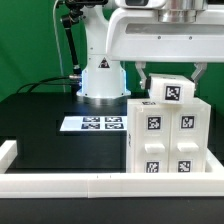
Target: Assemble cabinet
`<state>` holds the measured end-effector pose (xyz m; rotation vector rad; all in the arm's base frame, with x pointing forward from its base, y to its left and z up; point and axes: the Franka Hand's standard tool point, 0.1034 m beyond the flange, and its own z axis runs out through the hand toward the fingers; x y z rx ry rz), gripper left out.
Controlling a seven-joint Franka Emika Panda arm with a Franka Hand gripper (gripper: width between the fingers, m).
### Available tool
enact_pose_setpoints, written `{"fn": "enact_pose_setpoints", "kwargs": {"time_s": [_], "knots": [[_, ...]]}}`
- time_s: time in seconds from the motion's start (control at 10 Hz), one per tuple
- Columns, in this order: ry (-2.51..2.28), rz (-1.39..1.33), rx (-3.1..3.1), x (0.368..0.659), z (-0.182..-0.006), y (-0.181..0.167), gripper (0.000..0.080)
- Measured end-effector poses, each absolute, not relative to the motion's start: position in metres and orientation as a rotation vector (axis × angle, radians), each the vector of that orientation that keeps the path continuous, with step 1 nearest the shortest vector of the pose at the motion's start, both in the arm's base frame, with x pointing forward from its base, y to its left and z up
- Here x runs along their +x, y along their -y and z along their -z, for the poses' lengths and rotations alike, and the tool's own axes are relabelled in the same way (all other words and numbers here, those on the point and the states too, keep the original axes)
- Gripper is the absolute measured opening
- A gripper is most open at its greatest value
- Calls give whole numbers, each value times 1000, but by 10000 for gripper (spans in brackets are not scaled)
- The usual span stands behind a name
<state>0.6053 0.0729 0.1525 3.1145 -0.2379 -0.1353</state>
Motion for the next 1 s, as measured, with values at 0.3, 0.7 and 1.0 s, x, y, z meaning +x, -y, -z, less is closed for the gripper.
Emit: {"fn": "enact_pose_setpoints", "kwargs": {"time_s": [0.3,0.7,1.0], "knots": [[553,129,3076,606,-152,-75,563],[936,116,2975,606,-153,-82,563],[1230,106,2870,608,-153,-85,563]]}}
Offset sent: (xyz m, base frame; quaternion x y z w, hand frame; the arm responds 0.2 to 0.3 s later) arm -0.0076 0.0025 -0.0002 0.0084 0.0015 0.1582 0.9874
